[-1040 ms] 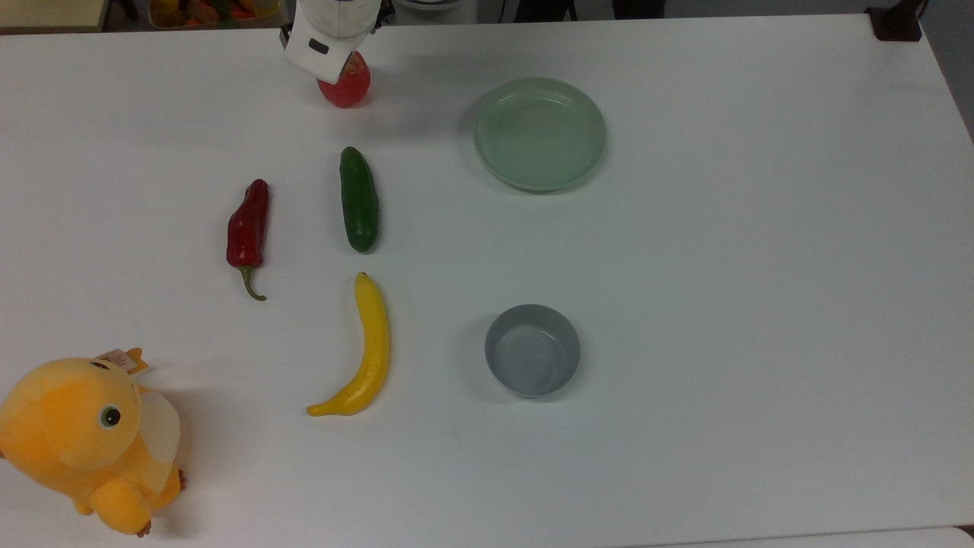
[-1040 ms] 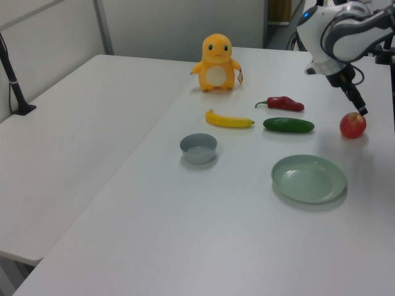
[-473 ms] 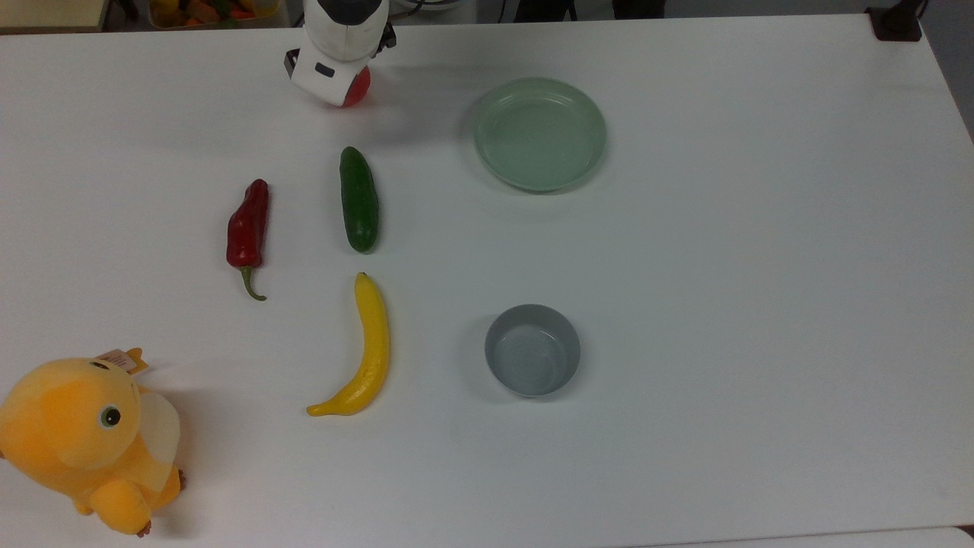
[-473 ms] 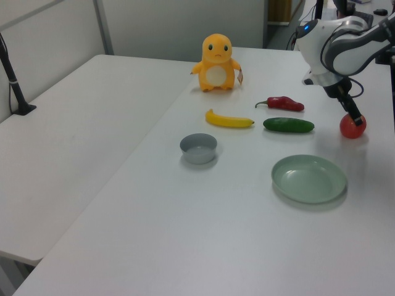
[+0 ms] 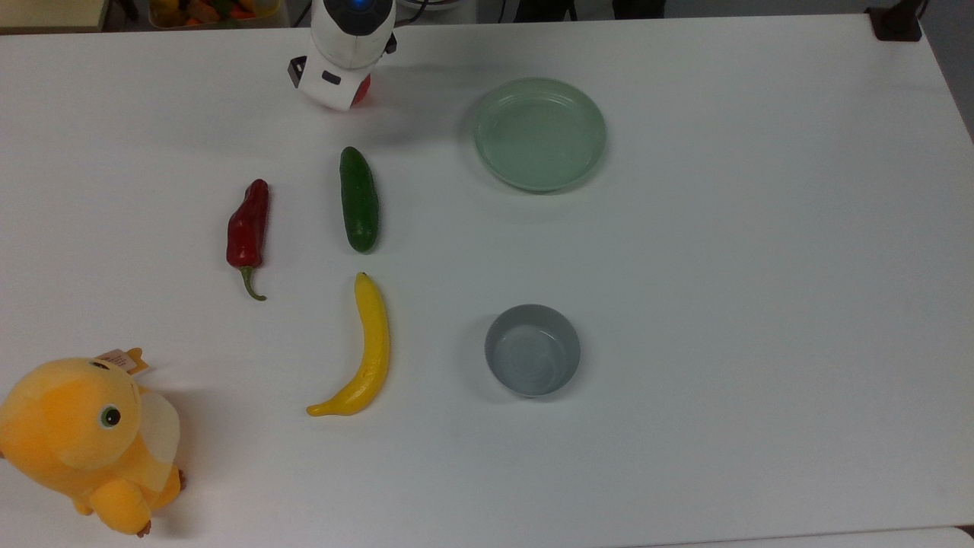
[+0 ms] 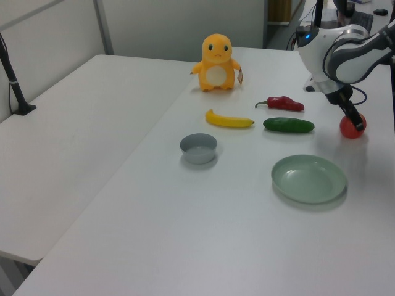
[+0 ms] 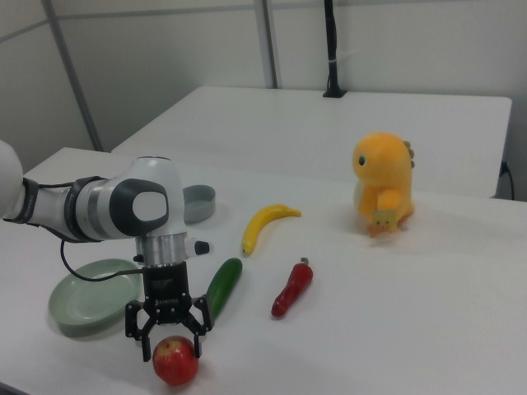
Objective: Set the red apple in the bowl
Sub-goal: 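Close the gripper around the red apple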
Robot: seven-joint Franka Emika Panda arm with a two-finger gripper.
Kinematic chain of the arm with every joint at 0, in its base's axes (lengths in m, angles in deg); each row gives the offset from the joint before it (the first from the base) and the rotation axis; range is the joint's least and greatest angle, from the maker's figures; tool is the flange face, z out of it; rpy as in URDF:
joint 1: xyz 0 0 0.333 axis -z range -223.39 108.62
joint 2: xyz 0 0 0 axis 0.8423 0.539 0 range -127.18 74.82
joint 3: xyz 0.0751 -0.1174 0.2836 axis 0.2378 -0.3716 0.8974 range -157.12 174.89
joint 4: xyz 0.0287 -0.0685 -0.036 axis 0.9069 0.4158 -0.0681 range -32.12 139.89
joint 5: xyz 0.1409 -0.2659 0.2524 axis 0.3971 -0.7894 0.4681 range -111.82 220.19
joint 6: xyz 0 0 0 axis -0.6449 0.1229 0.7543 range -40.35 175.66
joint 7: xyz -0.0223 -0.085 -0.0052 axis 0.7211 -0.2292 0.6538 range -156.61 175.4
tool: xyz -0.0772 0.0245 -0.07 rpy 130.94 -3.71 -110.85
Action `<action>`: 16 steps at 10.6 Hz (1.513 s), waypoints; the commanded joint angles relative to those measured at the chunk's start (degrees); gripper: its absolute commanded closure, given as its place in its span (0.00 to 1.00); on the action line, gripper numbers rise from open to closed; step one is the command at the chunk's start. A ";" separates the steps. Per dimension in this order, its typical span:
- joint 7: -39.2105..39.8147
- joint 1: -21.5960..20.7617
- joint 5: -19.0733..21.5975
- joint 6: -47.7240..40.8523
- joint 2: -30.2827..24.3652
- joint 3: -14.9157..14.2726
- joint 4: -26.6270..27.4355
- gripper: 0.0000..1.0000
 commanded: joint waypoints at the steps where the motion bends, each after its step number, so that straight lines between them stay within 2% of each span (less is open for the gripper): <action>1: 0.72 -0.46 -1.29 1.98 -0.63 -0.28 1.44 0.29; 2: 0.72 -0.37 -1.29 1.90 -0.63 -0.37 1.44 0.58; 3: 0.72 -0.28 -1.29 1.90 -0.63 -0.37 1.44 0.79; 4: 0.63 -0.20 -1.29 1.81 -0.63 -0.37 1.44 0.93; 9: 0.28 -0.11 -0.68 0.93 -1.33 -0.37 0.82 0.93; 10: 0.28 -0.11 -0.41 -0.29 -1.42 -0.28 -0.92 0.93; 11: 0.28 -0.19 0.38 -1.78 -1.43 -0.28 -3.02 0.93; 16: 0.19 -0.55 11.70 -4.79 -0.99 -0.02 -19.80 0.93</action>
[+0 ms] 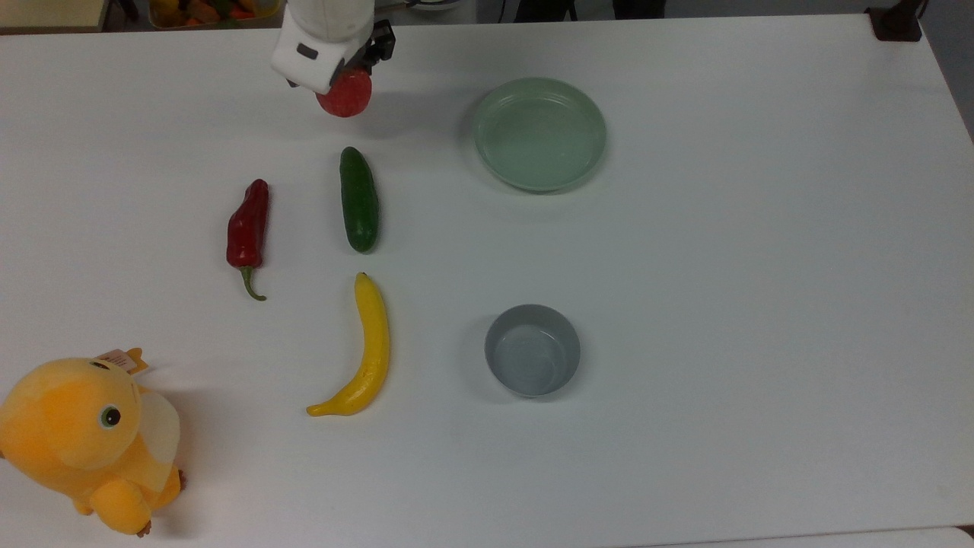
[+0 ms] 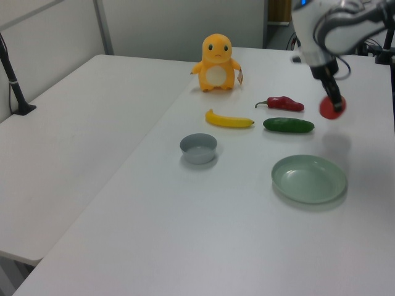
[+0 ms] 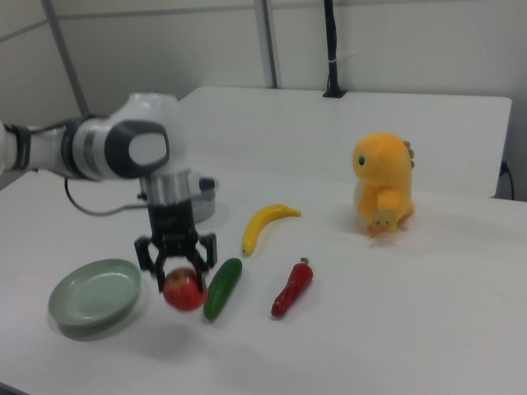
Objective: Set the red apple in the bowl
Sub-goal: 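Lift the apple and carry it over the small grey bowl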
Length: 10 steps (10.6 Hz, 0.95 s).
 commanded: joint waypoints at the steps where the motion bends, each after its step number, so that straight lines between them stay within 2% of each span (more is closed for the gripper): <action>1: 0.10 -0.55 7.08 -1.73 0.54 0.23 -10.32 0.93; 3: -2.52 -0.72 10.08 -1.64 1.68 0.58 -17.08 0.93; 5: -6.30 -0.72 13.33 0.53 3.52 2.42 -21.14 0.93; 8: -15.08 -1.77 14.92 13.86 6.51 6.02 -22.13 0.93; 10: -20.79 -3.00 15.19 23.71 9.32 7.43 -22.04 0.93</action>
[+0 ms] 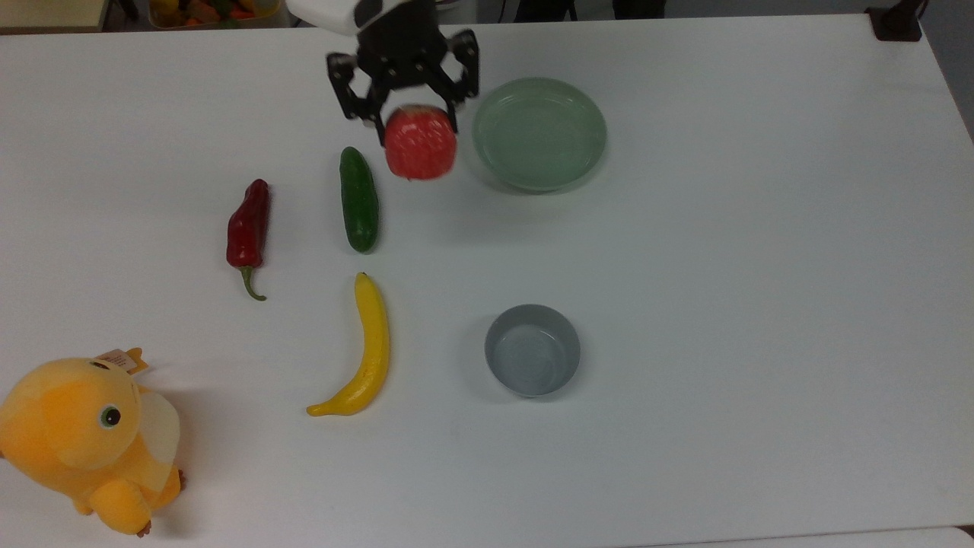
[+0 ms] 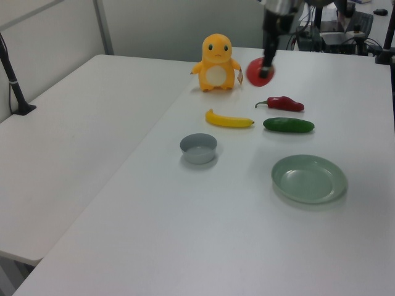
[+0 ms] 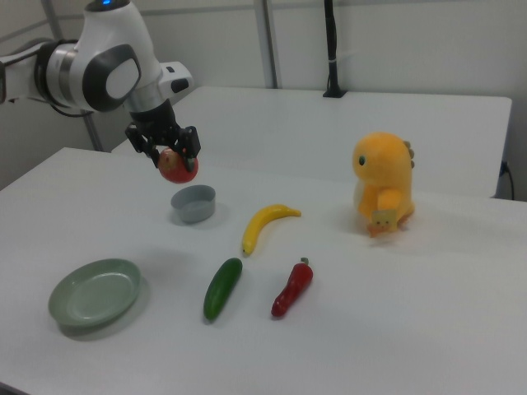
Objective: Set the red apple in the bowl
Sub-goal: 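Lift the apple and carry it over the small grey bowl, then lower the apple into the grey bowl and open the gripper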
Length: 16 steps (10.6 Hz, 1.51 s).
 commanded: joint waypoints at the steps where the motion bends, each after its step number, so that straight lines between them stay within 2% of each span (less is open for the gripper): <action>1: -8.26 -1.59 1.02 13.92 5.48 2.10 -1.47 0.93; 3: -11.61 -2.72 1.02 22.64 8.74 3.17 -1.47 0.93; 7: -12.24 -5.27 0.76 36.98 16.03 3.26 -1.21 0.93; 13: -12.15 -7.38 -0.12 40.95 24.03 3.17 -2.87 0.92; 15: -12.15 -7.74 -0.12 42.27 25.54 3.17 -3.05 0.90; 16: -12.15 -7.74 -0.12 42.89 26.15 3.17 -3.14 0.85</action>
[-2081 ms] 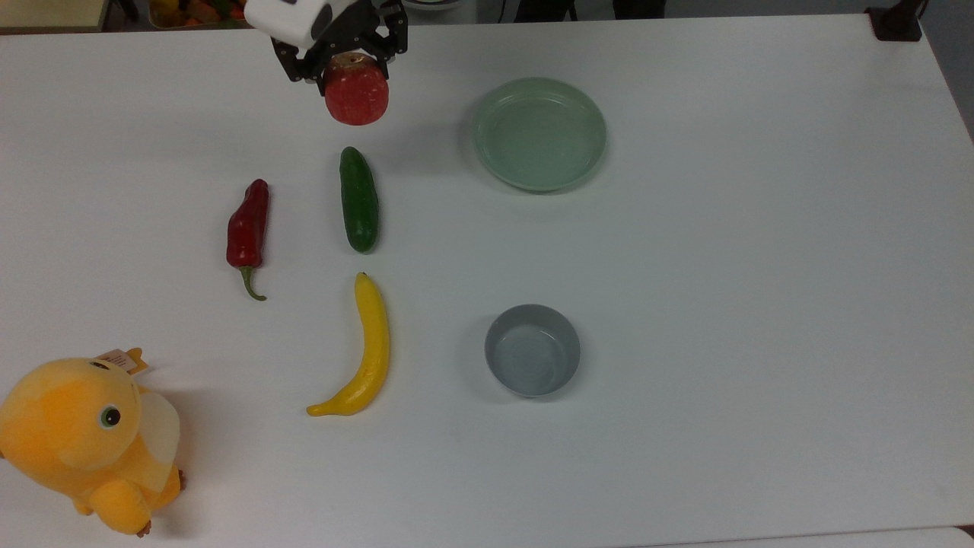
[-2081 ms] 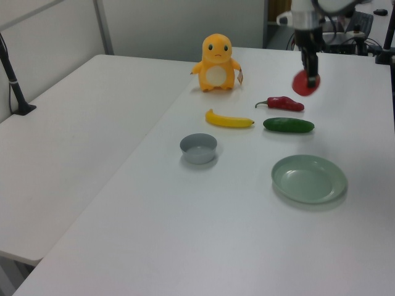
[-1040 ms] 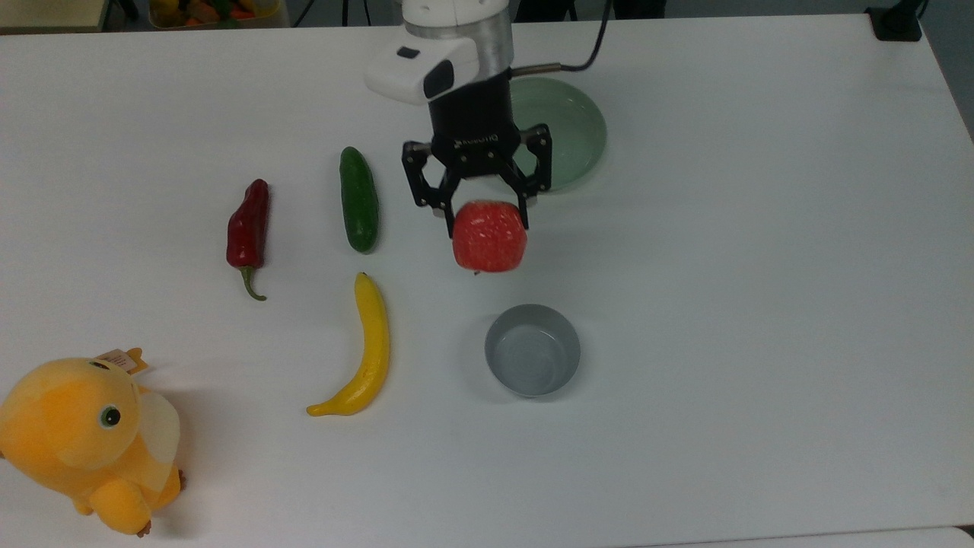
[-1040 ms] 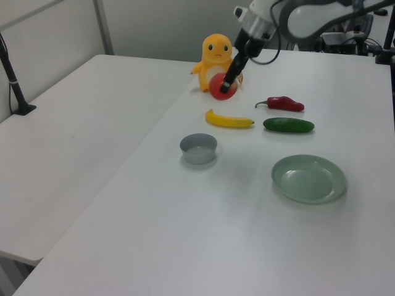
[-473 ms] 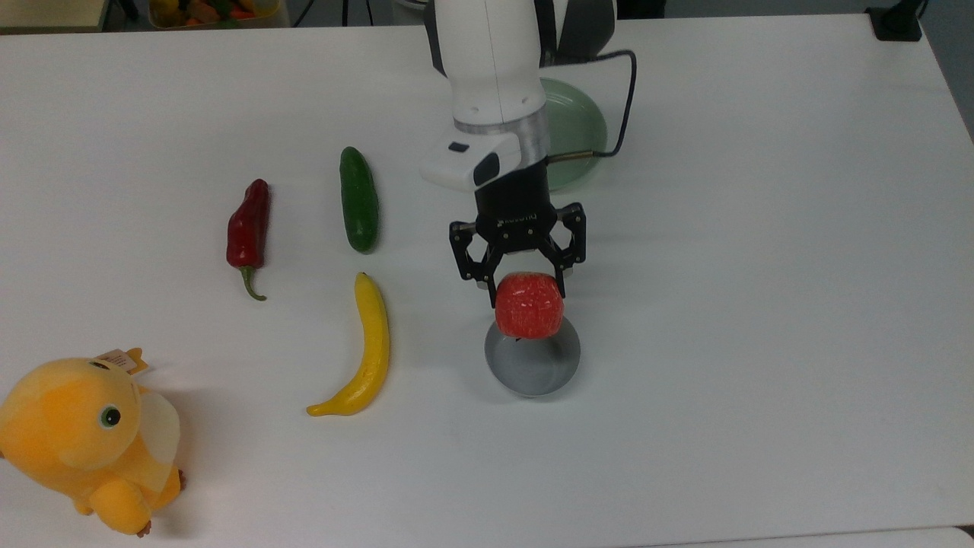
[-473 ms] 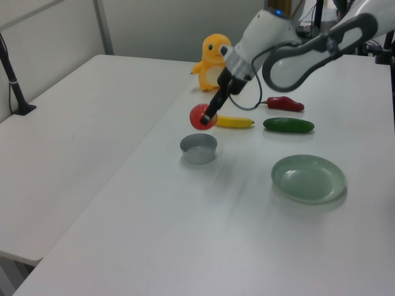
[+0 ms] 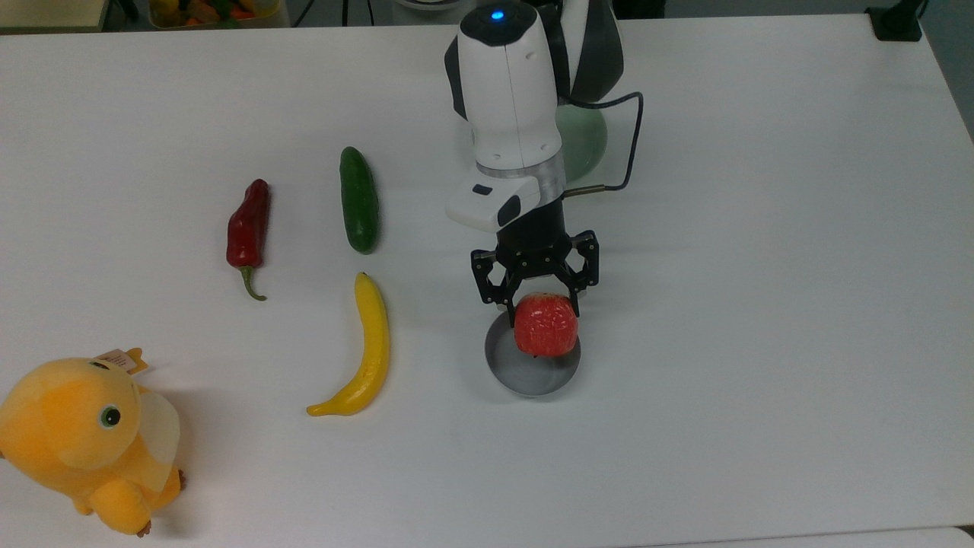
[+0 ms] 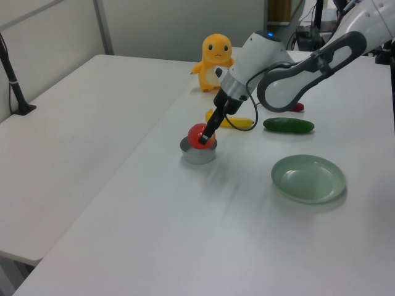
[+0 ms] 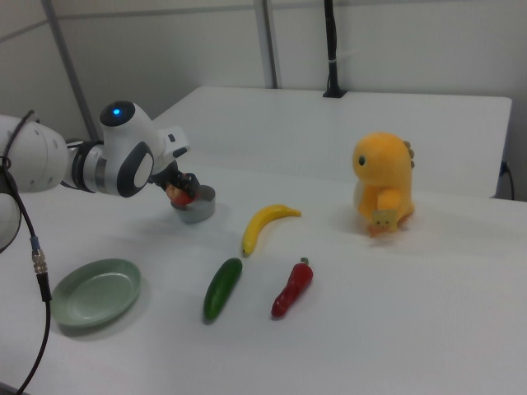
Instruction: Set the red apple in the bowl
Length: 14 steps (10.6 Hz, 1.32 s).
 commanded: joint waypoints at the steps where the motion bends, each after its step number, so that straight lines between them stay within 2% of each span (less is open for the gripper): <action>1: -0.67 -0.61 -0.21 2.52 2.19 -0.24 -2.04 0.78; 3: -0.50 -0.61 -0.21 2.52 2.19 -0.24 -2.04 0.50; 4: -0.49 -0.61 -0.30 2.52 2.19 -0.24 -2.04 0.30; 5: -0.32 -0.61 -0.39 2.52 2.19 -0.24 -2.04 0.05; 6: -0.14 -0.70 -2.65 2.52 1.93 -0.24 -2.04 0.00; 7: -0.40 -0.70 -5.28 2.52 1.92 -0.24 -1.95 0.00; 8: -0.49 -0.70 -5.92 2.52 1.92 -0.24 -1.95 0.00; 11: -0.49 -0.53 -5.92 2.43 0.88 -0.24 -1.95 0.00; 14: -0.67 0.17 -5.57 -0.19 -3.86 -0.24 -0.73 0.00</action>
